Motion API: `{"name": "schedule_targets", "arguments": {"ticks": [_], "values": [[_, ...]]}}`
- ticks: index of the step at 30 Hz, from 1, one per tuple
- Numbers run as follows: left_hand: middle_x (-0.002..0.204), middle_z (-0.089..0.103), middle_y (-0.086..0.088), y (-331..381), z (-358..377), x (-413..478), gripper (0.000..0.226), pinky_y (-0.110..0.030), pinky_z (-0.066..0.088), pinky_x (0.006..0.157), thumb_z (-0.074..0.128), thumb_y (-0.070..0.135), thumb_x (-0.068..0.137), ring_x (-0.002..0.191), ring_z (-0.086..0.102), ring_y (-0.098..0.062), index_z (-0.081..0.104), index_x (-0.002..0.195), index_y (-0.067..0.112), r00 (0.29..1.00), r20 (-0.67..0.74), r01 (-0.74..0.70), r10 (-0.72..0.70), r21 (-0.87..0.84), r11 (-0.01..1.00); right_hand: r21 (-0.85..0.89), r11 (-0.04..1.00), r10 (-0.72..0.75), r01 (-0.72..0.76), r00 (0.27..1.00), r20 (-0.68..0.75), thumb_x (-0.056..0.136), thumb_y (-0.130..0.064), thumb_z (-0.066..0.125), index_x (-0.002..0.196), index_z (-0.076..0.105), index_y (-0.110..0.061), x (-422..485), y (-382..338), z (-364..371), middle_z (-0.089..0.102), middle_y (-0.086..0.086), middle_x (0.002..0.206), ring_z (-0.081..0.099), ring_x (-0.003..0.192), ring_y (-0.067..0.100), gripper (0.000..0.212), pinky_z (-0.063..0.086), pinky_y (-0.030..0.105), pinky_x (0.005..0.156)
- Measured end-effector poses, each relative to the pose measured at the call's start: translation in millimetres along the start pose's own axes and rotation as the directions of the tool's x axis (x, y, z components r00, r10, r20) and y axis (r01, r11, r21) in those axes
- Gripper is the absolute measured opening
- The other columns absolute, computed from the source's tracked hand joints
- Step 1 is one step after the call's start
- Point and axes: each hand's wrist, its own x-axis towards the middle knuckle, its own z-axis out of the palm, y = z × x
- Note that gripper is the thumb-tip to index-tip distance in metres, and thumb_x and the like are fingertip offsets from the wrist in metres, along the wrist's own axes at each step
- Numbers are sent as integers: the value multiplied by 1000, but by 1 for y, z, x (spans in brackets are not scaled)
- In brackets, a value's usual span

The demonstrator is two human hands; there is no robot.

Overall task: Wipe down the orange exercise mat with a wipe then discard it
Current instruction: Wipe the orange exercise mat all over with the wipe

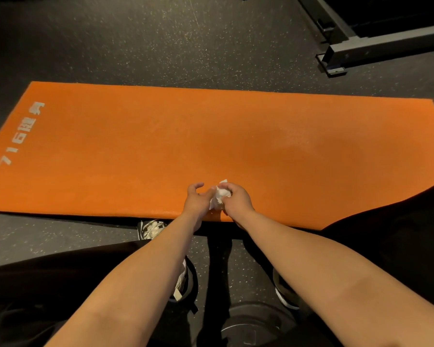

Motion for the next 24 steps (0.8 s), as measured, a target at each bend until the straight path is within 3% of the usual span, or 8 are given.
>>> {"name": "schedule_targets", "arguments": {"ticks": [2,5,9,12,14,17,20,24], "values": [[106,59,-8,-1,1,-3,45,-37,52,77,68,23,95,87,64,-23,39,129,25,1000,26,1,-1,5,1000,12,1000,8,-9,1000,26,98,0,52,127,65,-24,0,1,0,52,4,147,54,127,27,40,51,43,101],[104,62,-9,-3,1,-1,36,-39,54,73,60,6,95,79,65,-24,46,124,21,997,-70,-26,28,33,999,0,1000,30,-31,998,58,96,5,53,131,65,-22,1,5,1,54,5,147,56,125,27,46,52,36,94],[114,65,-5,-3,4,2,30,-29,49,61,53,-1,93,80,64,-19,58,110,23,984,-121,-126,133,63,990,-71,997,-4,5,1000,16,98,0,49,135,63,-25,4,8,4,53,-1,136,55,121,24,47,48,31,95],[118,69,-5,-6,4,7,27,-29,53,69,50,6,99,91,66,-20,71,106,21,983,-24,-172,180,198,965,-203,978,-45,51,998,35,98,-5,44,136,61,-32,6,13,7,49,-3,125,56,106,23,50,51,38,93],[130,65,-8,-12,1,13,29,-32,54,88,48,8,100,111,64,-23,72,114,19,980,8,-195,201,283,939,-298,950,-72,91,995,73,100,-10,44,140,58,-32,8,19,9,47,-1,120,53,107,25,48,49,43,96],[152,46,-8,-24,-5,26,34,-29,36,109,50,14,102,140,43,-25,64,132,14,971,87,-237,223,497,835,-589,801,-81,108,994,73,99,-19,47,147,49,-28,13,27,3,39,2,142,35,136,28,49,35,43,112],[161,34,-5,-43,-11,41,42,-43,21,122,47,29,102,151,23,-28,53,144,27,969,158,-242,190,763,600,-788,612,-71,66,997,28,98,-22,50,154,35,-23,13,27,-3,7,5,167,3,153,29,58,14,45,122],[164,27,2,-52,-14,35,45,-39,15,121,40,31,105,152,17,-26,44,150,31,961,128,-241,244,818,522,-784,581,-188,220,973,133,98,-18,49,157,25,-15,16,30,16,19,6,165,12,152,24,64,15,42,122]]}}
